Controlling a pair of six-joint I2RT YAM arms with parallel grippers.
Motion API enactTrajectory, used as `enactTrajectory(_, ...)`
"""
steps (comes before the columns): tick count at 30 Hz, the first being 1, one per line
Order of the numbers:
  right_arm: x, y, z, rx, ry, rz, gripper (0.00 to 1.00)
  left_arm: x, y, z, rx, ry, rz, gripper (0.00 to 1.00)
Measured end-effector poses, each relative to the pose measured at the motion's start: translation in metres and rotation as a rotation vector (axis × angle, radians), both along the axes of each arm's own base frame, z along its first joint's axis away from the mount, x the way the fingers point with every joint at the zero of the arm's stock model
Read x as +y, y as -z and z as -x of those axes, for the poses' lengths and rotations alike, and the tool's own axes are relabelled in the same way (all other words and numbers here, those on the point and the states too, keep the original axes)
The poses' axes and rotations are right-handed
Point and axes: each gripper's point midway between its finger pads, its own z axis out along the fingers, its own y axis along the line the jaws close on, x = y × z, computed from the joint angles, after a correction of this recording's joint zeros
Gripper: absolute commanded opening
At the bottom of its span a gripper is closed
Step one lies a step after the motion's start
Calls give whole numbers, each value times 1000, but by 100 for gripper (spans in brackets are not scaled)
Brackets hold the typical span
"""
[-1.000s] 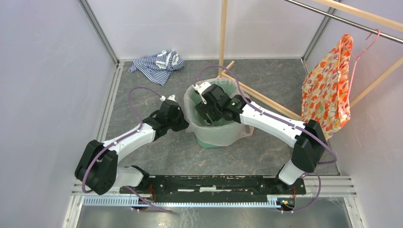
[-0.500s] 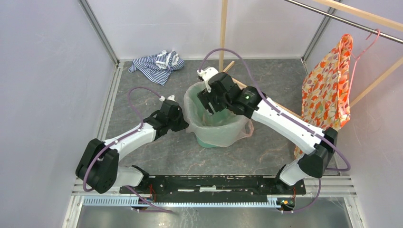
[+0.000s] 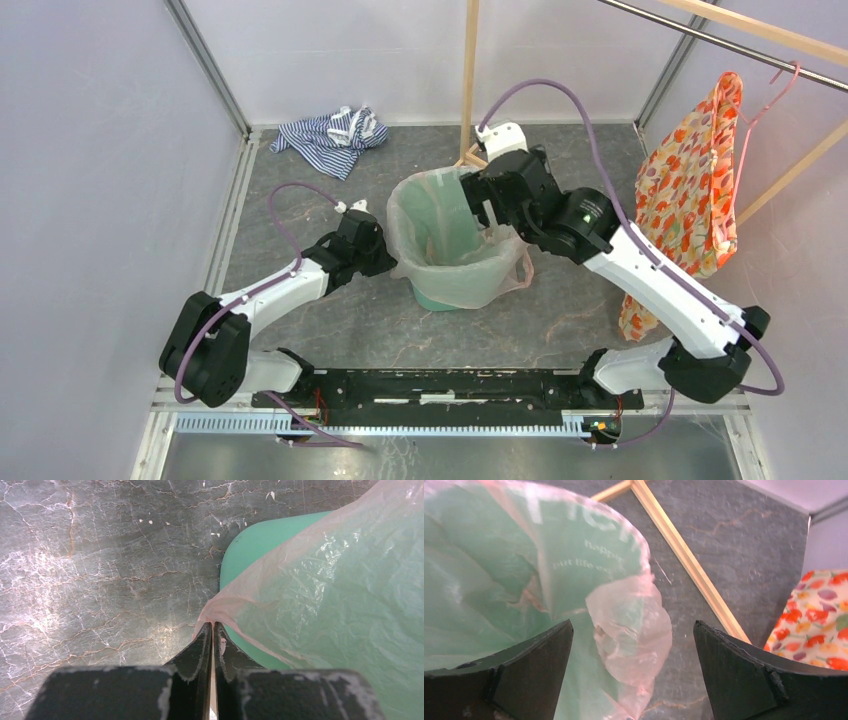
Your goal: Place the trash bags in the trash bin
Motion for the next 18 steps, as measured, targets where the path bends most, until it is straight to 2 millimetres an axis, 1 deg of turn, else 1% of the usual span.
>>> enactTrajectory(1, -6, 4, 2, 3, 17, 5, 98, 0, 0, 0, 0, -1, 0, 9)
enactTrajectory(3, -15, 18, 8, 21, 42, 7, 98, 0, 0, 0, 0, -1, 0, 9)
enactTrajectory(4, -19, 29, 10, 36, 54, 7, 98, 0, 0, 0, 0, -1, 0, 9)
enactTrajectory(8, -24, 65, 14, 93, 83, 8, 97, 0, 0, 0, 0, -1, 0, 9)
enactTrajectory(10, -23, 80, 14, 115, 92, 2, 92, 0, 0, 0, -1, -1, 0, 9)
enactTrajectory(13, -22, 89, 11, 125, 109, -11, 82, 0, 0, 0, -1, -1, 1, 9)
enactTrajectory(15, -20, 91, 7, 120, 120, -27, 73, 0, 0, -1, -3, -1, 2, 10)
enactTrajectory(18, -16, 95, 2, 114, 128, -45, 52, -1, -1, -1, -6, -1, 3, 10)
